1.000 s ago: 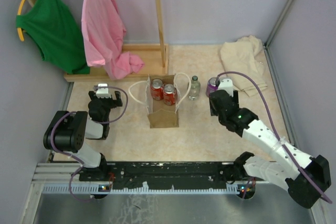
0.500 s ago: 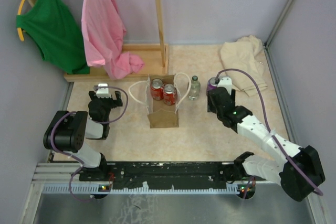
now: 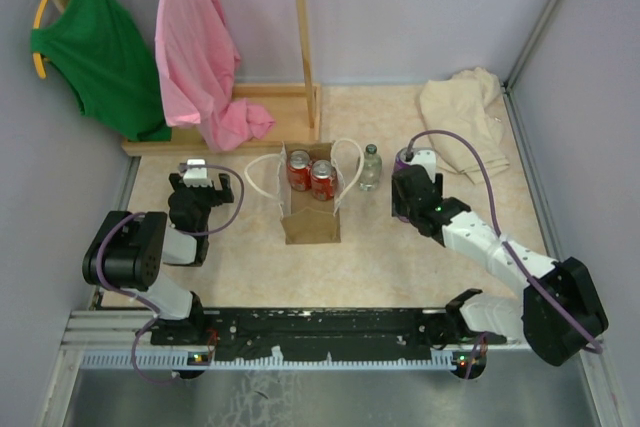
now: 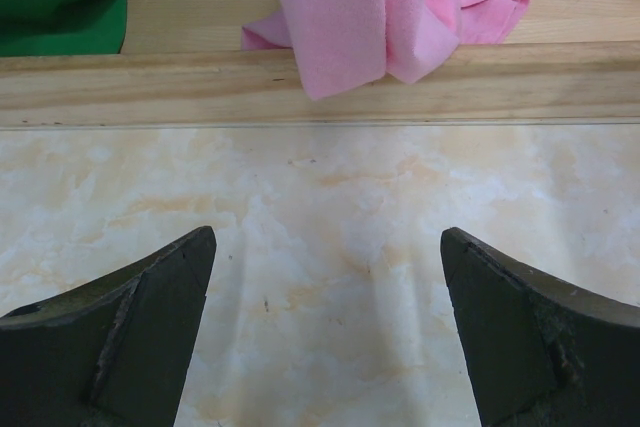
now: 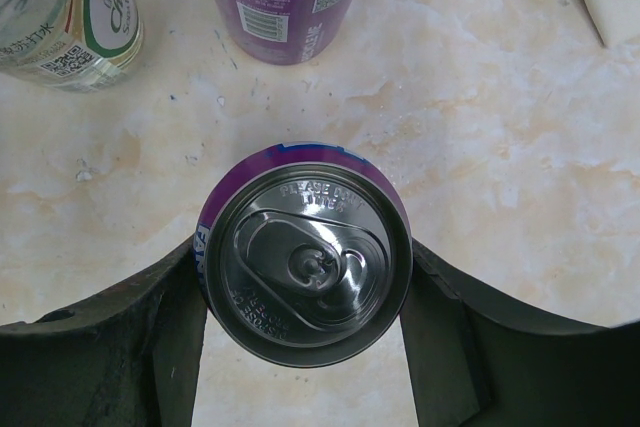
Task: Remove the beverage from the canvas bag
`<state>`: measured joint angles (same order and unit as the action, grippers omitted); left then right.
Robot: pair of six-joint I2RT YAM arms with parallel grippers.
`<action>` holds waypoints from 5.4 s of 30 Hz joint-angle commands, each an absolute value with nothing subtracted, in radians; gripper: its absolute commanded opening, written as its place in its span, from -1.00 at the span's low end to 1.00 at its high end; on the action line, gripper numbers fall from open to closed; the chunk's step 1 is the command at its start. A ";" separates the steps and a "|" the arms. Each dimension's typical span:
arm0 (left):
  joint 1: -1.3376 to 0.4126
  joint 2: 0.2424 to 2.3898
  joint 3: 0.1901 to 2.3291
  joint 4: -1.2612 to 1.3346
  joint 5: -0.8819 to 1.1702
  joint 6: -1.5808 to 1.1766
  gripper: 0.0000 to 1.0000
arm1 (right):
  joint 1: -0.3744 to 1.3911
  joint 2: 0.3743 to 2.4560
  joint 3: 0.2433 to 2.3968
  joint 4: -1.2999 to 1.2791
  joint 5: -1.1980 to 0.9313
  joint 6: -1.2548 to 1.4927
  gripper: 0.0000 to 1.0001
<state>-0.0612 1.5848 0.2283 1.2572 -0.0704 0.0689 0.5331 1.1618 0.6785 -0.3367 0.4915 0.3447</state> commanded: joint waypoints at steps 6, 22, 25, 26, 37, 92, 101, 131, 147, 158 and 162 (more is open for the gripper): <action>-0.065 1.595 0.241 1.285 -0.077 0.073 1.00 | 0.517 1.178 0.690 -0.253 0.514 0.383 0.19; -0.066 1.595 0.241 1.285 -0.077 0.073 1.00 | 0.517 1.119 0.824 -0.335 0.576 0.348 0.89; -0.065 1.595 0.241 1.285 -0.077 0.073 1.00 | 0.518 1.055 0.915 -0.356 0.623 0.315 0.85; -0.066 1.595 0.241 1.285 -0.076 0.073 1.00 | 0.519 1.034 0.947 -0.356 0.630 0.297 0.82; -0.066 1.595 0.241 1.286 -0.076 0.073 1.00 | 0.769 1.082 1.216 -0.279 0.485 0.086 0.65; -0.066 1.595 0.241 1.285 -0.077 0.073 1.00 | 0.818 1.879 1.453 -0.366 0.227 -0.074 0.90; -0.066 1.595 0.241 1.285 -0.077 0.073 1.00 | 0.811 1.925 1.434 -0.385 0.230 -0.046 0.89; -0.065 1.595 0.241 1.285 -0.076 0.072 1.00 | 0.858 1.764 1.572 -0.370 0.294 -0.065 -1.00; -0.066 1.595 0.242 1.284 -0.077 0.073 1.00 | 0.927 1.598 1.743 -0.411 0.392 -0.090 -1.00; -0.065 1.595 0.241 1.285 -0.077 0.073 1.00 | 0.950 1.389 1.611 -0.221 0.745 -0.218 -1.00; -0.065 1.595 0.242 1.285 -0.077 0.072 1.00 | 0.944 1.336 1.559 -0.191 0.926 -0.269 -1.00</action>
